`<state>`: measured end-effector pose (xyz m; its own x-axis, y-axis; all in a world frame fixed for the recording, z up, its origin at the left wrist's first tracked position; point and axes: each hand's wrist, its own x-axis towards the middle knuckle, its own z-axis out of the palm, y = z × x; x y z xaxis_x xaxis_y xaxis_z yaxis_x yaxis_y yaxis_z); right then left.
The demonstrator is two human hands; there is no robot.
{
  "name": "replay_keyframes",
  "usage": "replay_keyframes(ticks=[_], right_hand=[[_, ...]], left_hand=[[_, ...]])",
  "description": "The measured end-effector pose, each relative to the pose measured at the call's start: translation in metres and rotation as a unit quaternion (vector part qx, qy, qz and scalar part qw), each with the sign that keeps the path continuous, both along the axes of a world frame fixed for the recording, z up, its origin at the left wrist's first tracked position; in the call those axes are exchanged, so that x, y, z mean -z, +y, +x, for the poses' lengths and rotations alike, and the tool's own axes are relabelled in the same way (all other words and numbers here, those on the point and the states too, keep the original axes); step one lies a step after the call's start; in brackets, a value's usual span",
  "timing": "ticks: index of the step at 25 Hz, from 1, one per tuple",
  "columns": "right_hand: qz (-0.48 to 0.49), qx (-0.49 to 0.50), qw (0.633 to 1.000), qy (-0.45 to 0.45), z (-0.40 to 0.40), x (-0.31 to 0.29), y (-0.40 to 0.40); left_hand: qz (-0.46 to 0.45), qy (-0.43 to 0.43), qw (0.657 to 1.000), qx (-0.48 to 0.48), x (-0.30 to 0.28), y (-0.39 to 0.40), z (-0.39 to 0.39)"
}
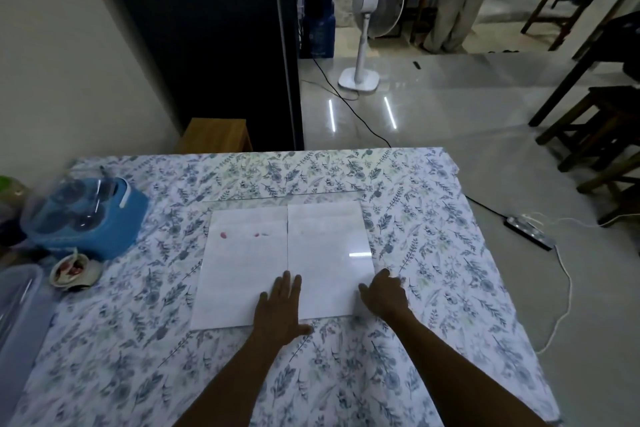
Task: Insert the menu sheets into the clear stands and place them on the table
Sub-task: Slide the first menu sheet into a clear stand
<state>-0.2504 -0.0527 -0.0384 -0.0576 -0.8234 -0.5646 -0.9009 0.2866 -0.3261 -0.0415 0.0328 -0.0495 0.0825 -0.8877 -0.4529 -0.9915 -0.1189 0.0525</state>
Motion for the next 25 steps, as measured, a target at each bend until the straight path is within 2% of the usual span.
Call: replay_keyframes(ticks=[5,10,13,15,17,18,20,25], right_hand=[[0.035,0.122,0.988,-0.084,-0.005,0.011,-0.003],[0.096,0.229,0.946,-0.206,-0.011,0.017,0.001],[0.056,0.206,0.962,-0.169,-0.011,0.019,0.010],[0.027,0.207,0.959,-0.191,-0.011,0.018,0.016],[-0.006,0.226,0.952,-0.207,-0.012,0.014,0.023],[-0.014,0.231,0.948,-0.219,-0.014,0.011,0.027],[-0.009,0.220,0.946,-0.239,-0.014,0.003,0.034],[-0.016,0.224,0.936,-0.270,-0.020,-0.017,0.042]], left_hand=[[-0.008,-0.034,0.999,-0.002,0.009,0.006,-0.010],[-0.007,-0.050,0.999,0.001,0.010,0.015,-0.015],[-0.005,-0.044,0.999,0.015,0.007,0.022,-0.010],[-0.007,-0.030,0.999,0.038,0.001,0.024,-0.002],[-0.053,-0.023,0.996,0.073,0.001,0.028,0.007],[-0.040,-0.022,0.996,0.071,0.004,0.032,0.011],[-0.043,0.005,0.997,0.064,0.018,0.039,0.020],[-0.049,0.026,0.991,0.122,0.019,0.061,0.020]])
